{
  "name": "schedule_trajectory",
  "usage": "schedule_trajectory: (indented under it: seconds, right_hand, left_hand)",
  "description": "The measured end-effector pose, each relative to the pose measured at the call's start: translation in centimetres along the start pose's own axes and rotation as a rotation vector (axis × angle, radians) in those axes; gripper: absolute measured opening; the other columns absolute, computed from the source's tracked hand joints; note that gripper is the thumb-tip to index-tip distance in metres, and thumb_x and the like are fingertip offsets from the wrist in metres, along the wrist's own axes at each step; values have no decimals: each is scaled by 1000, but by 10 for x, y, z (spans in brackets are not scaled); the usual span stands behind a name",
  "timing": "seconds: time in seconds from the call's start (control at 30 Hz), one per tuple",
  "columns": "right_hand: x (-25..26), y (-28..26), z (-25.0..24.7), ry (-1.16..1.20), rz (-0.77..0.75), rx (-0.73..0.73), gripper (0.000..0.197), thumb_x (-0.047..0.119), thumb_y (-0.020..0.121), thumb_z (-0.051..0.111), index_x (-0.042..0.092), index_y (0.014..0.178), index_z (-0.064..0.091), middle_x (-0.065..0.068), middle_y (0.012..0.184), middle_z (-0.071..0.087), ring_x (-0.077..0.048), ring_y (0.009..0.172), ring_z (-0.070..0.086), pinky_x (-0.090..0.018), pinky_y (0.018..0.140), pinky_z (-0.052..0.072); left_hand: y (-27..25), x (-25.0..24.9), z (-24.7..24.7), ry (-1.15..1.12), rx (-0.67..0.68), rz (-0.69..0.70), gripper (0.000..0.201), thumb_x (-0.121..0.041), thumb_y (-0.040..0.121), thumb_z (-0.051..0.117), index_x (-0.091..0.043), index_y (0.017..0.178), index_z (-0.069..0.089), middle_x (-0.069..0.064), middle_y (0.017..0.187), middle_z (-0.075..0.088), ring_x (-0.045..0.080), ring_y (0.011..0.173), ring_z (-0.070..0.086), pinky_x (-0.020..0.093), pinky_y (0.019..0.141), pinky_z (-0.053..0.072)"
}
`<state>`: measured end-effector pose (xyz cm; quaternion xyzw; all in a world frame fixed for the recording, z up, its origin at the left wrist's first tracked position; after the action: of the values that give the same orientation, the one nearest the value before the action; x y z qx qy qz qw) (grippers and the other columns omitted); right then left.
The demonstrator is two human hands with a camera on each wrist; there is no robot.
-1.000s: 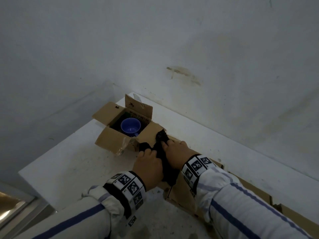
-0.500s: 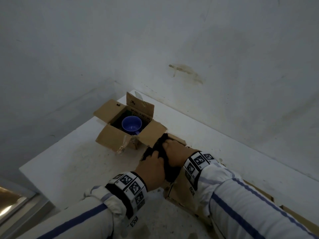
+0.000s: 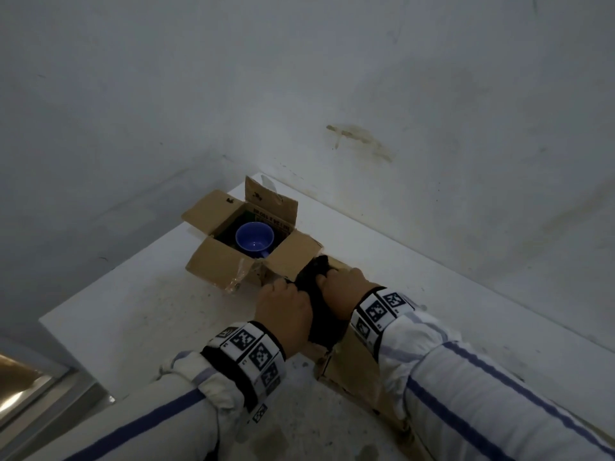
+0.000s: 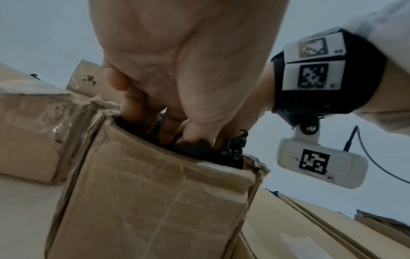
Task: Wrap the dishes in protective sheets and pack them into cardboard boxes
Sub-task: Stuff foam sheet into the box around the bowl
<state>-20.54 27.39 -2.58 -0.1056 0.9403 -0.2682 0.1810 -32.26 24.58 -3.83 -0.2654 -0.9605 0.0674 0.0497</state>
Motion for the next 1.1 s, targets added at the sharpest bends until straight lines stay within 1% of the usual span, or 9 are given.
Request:
schedule_trajectory:
  seconds: [0.13, 0.27, 0.43, 0.53, 0.63, 0.7, 0.77, 0.97, 1.1]
  right_hand:
    - [-8, -6, -2, 87, 14, 54, 53, 31, 90, 59, 14, 135, 36, -10, 128, 52, -30, 114, 52, -41, 102, 34]
    - [-7, -10, 4, 49, -4, 53, 87, 56, 76, 67, 14, 142, 30, -9, 129, 50, -29, 115, 50, -41, 100, 35]
    - [10, -10, 19, 65, 42, -116, 82, 43, 88, 56, 7, 149, 15, -14, 140, 39, -30, 123, 43, -40, 104, 32]
    - [-4, -17, -2, 195, 19, 0, 62, 41, 86, 62, 13, 137, 41, -11, 130, 48, -27, 115, 51, -35, 95, 41]
    - [-15, -15, -23, 470, -67, -133, 37, 24, 87, 58, 10, 121, 55, -10, 121, 54, -26, 106, 55, -29, 83, 45]
    - [-12, -10, -24, 509, -110, -202, 38, 20, 85, 58, 6, 120, 52, -13, 120, 51, -28, 105, 53, -30, 81, 45]
    - [-3, -3, -17, 456, -115, -144, 43, 21, 87, 57, 6, 125, 46, -15, 124, 50, -28, 107, 53, -31, 82, 44]
    - [16, 13, -2, 264, -36, -42, 66, 24, 89, 56, 9, 145, 23, -14, 136, 36, -31, 122, 40, -42, 102, 42]
    - [-4, 1, -13, 580, -41, 145, 71, 17, 80, 58, 15, 146, 30, -11, 144, 39, -29, 128, 40, -41, 100, 44]
  left_hand:
    - [5, -2, 0, -19, 53, -7, 24, -21, 92, 44, -11, 113, 51, 9, 117, 59, 29, 112, 49, 36, 93, 37]
    - [6, -6, -2, 4, 51, 37, 27, -25, 93, 46, -11, 116, 47, 10, 116, 59, 29, 110, 52, 37, 92, 36]
    - [3, -12, 5, -61, 65, 53, 23, -22, 95, 41, -12, 114, 47, 9, 114, 59, 27, 105, 55, 37, 92, 38]
    - [2, -6, 5, -146, 53, 53, 25, -18, 95, 39, -11, 117, 46, 11, 118, 55, 27, 104, 55, 35, 89, 41]
    - [-1, 2, -1, -101, -40, 15, 25, -24, 93, 39, -13, 114, 48, 10, 118, 49, 27, 106, 50, 35, 88, 38]
    - [-4, 6, -2, -27, -57, -30, 28, -34, 91, 43, -13, 109, 51, 10, 116, 49, 27, 107, 47, 36, 88, 34]
    - [-4, 7, 0, -6, -32, -40, 32, -39, 90, 46, -13, 105, 55, 10, 114, 52, 25, 110, 44, 37, 89, 31]
    - [0, 6, 6, -103, 18, -29, 15, -29, 92, 43, -21, 87, 54, 2, 99, 61, 26, 114, 43, 40, 94, 25]
    - [0, 10, 9, -96, 50, -1, 18, -22, 95, 39, -15, 101, 54, 4, 102, 62, 28, 116, 42, 45, 98, 24]
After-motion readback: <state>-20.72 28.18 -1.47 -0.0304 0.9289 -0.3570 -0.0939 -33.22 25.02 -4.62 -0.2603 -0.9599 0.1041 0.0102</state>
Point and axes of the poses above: each hand's wrist, its own y-axis towards the middle knuckle, its own z-axis out of the palm, x = y × z, the point moved 2 cm from there along y, towards the middle knuckle
